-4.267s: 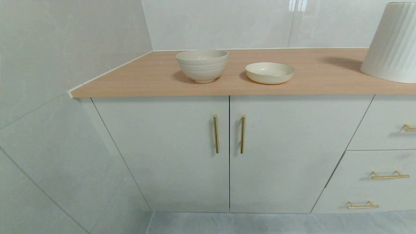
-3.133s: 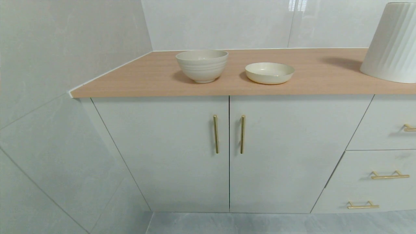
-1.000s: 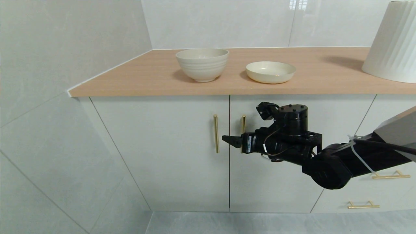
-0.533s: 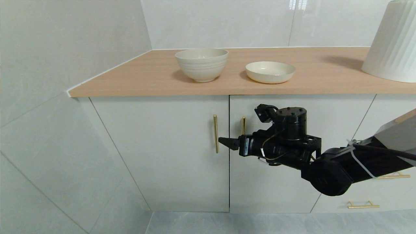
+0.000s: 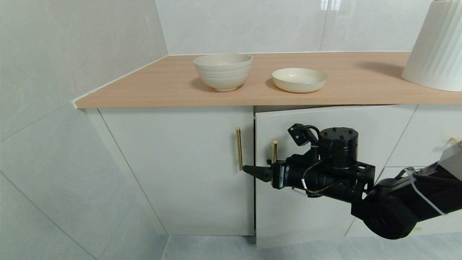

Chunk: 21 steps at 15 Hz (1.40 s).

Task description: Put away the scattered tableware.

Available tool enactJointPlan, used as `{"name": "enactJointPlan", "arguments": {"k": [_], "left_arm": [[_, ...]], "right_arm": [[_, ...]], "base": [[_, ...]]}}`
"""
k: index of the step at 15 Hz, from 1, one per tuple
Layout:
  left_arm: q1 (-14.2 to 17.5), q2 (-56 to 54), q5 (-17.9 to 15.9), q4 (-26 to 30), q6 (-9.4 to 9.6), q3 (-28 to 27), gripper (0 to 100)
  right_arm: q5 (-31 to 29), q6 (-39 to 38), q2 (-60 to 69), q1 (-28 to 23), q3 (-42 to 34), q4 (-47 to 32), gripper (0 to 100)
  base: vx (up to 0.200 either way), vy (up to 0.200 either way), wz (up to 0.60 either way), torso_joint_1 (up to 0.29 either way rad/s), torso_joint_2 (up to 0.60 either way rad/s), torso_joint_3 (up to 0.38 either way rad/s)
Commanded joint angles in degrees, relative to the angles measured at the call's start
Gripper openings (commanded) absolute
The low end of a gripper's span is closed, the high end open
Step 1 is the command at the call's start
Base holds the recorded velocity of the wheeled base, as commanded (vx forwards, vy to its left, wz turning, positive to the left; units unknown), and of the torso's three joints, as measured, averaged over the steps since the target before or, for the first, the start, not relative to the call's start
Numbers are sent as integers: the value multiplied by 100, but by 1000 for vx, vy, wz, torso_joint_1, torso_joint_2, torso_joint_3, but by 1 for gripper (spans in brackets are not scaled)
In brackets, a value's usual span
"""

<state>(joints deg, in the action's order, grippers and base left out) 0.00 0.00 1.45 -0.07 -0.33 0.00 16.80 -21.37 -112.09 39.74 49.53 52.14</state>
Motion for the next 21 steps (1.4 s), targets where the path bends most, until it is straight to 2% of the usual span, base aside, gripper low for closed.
{"name": "enactJointPlan", "arguments": {"k": [1,3,6,7,10,11,12,13,14,15,16,17,19,20,21], "left_arm": [[0,0,4,-1,-2,0,100],[0,0,4,-1,-2,0,100],[0,0,4,-1,-11,0,100],[0,0,-4,-1,15,0,100],[0,0,-22,-37,138,-18,100],[0,0,-31,-1,138,-255,100],[-18,105,-119,227,103,-756,100],[-167,545,-277,561,86,-1354,100],[-352,1081,-453,640,86,-1951,100],[-431,1433,-558,640,86,-2224,100],[-545,2707,-892,614,-20,-3023,100],[-545,3524,-1182,570,-108,-3419,100],[-545,4535,-1543,315,-99,-3744,100],[-571,5546,-1701,-292,-55,-3867,100],[-765,6188,-1718,-801,24,-3858,100]], "right_arm": [[87,1,293,95,-330,121,100],[113,10,364,157,-497,147,100],[113,10,381,341,-1024,754,100],[113,10,381,350,-1174,1018,100],[104,10,539,376,-1429,1114,100],[104,1,592,376,-1490,1123,100],[104,1,662,376,-1587,1123,100],[104,1,706,376,-1692,1149,100],[104,1,715,376,-1815,1220,100],[104,1,724,376,-1886,1281,100],[104,1,733,376,-2088,1659,100],[104,1,750,376,-2228,1896,100],[96,1,803,376,-2343,1993,100],[104,-8,891,376,-2378,2002,100],[104,-8,917,376,-2404,2002,100]], "base": [[0,0,0,0,0,0],[0,0,0,0,0,0],[0,0,0,0,0,0],[0,0,0,0,0,0],[0,0,0,0,0,0],[0,0,0,0,0,0],[0,0,0,0,0,0],[0,0,0,0,0,0],[0,0,0,0,0,0],[0,0,0,0,0,0],[0,0,0,0,0,0],[0,0,0,0,0,0],[0,0,0,0,0,0],[0,0,0,0,0,0],[0,0,0,0,0,0]]}}
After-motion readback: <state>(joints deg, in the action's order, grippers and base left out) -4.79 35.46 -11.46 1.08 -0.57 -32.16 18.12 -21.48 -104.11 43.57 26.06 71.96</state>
